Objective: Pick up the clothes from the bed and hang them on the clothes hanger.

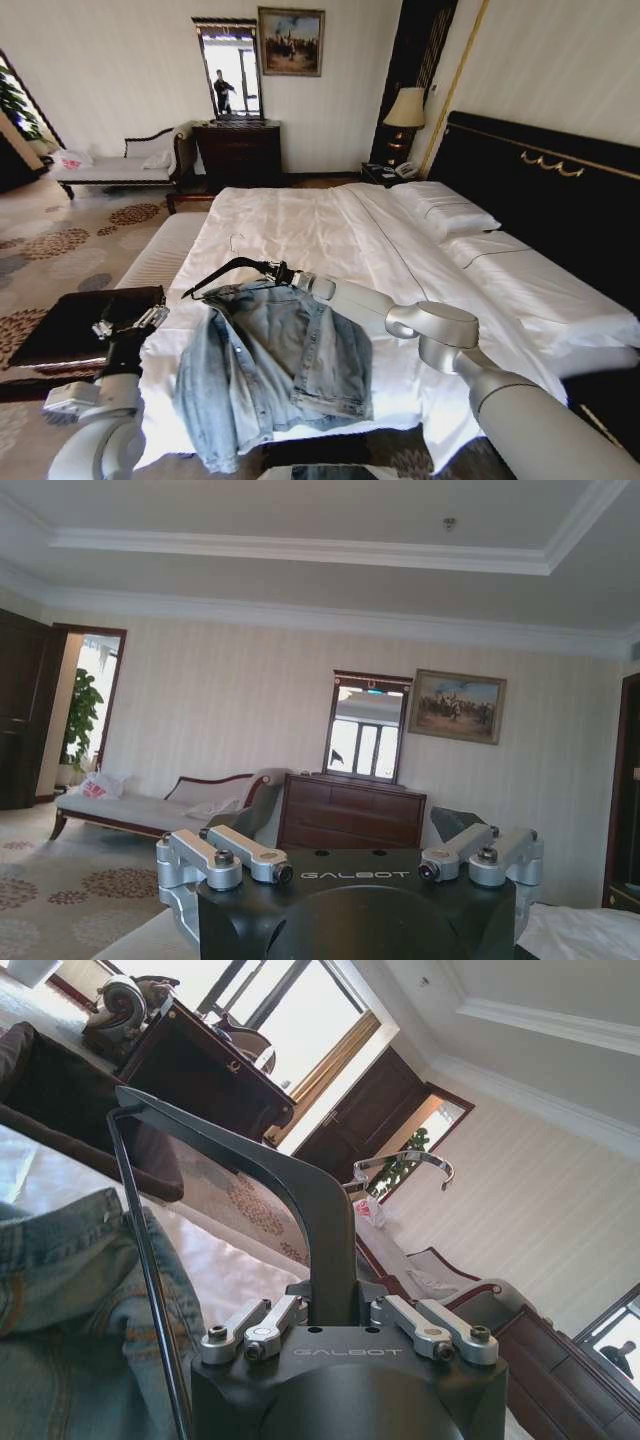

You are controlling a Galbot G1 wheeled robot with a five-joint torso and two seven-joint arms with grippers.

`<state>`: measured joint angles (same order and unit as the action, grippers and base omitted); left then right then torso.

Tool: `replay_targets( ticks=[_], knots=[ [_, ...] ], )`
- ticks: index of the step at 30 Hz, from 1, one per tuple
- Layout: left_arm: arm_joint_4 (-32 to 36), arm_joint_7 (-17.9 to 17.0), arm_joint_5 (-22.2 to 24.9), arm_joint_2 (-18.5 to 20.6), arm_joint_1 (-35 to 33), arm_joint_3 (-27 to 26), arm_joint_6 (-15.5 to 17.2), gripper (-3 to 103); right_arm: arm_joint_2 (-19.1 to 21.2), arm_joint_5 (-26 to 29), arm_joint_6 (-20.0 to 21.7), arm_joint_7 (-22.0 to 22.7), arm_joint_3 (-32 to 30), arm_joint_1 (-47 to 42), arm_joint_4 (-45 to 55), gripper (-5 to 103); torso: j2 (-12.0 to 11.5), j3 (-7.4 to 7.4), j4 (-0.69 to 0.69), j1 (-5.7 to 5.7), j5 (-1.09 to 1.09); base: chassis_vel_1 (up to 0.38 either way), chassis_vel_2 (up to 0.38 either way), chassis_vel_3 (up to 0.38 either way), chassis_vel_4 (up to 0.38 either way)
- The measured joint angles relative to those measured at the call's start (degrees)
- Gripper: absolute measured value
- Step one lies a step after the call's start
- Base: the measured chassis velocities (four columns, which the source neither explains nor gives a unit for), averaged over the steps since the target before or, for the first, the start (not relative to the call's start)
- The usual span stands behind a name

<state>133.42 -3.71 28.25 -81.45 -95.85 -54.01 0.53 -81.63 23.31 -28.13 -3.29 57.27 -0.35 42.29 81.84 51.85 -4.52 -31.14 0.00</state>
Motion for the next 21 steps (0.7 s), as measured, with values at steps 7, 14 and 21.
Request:
replay_targets(
  ticks=[7, 14, 21],
  knots=[
    [-0.02, -0.07, -0.08, 0.02, 0.06, 0.03, -0.11, 100, -0.14, 0.03, -0.74, -0.54, -0.34, 0.03, -0.24, 22, 0.0, 0.0, 0.02, 0.0, -0.02, 0.09, 0.067, -0.066, -0.069],
    [-0.07, -0.04, -0.12, -0.01, 0.09, 0.09, -0.16, 100, -0.16, 0.05, -0.88, -0.72, -0.38, 0.02, -0.55, 22, 0.0, 0.01, -0.01, 0.0, 0.0, 0.0, 0.0, 0.0, 0.0],
    [-0.31, 0.09, -0.11, -0.02, 0.03, -0.01, -0.45, 100, -0.94, 0.23, -1.15, -0.82, -0.7, -0.05, -1.48, 22, 0.0, 0.01, -0.01, 0.0, 0.0, 0.049, 0.052, -0.034, -0.043]
  ],
)
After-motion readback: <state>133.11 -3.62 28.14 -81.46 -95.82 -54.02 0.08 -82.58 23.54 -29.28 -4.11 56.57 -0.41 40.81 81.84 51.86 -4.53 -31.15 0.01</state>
